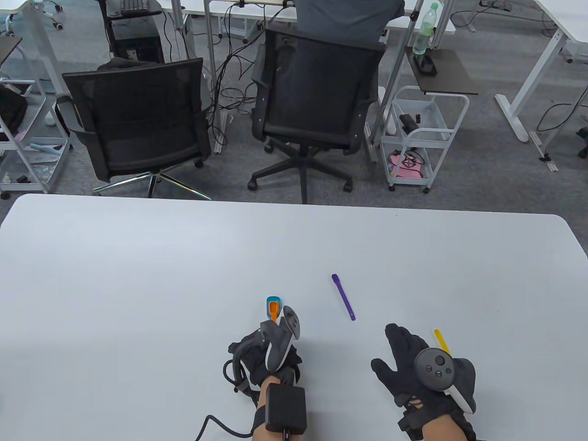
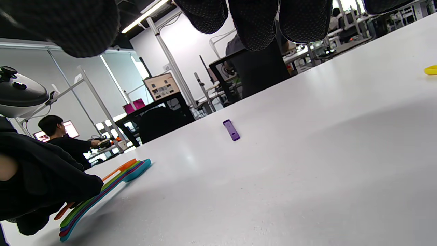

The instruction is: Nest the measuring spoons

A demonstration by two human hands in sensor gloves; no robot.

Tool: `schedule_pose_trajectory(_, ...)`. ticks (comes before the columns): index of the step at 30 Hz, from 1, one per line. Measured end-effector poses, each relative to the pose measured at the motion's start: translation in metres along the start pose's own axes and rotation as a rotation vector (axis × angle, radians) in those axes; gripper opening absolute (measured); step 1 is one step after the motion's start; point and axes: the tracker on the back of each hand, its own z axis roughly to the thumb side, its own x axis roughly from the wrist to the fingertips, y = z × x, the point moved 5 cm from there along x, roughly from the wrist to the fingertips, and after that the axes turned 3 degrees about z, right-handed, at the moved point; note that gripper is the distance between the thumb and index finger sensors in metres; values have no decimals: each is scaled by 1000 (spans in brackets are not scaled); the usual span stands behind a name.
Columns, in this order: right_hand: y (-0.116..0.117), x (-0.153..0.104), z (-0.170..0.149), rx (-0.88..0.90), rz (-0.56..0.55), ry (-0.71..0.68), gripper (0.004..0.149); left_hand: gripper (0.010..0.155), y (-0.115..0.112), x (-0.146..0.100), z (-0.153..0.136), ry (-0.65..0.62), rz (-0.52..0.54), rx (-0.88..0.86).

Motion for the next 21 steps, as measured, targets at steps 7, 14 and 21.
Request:
schedule_pose_trajectory(7,0,0,-1,3,-1,2,91,59,0,0,0,-5,-2,-4)
schedule_pose_trajectory(14,0,0,-2,8,1,2,91,59,0,1,-2,-1,-5,-3)
schedule_pose_trajectory(21,0,1,-3,13,3,5,91,59,-1,3,-2,-5,-16,-1)
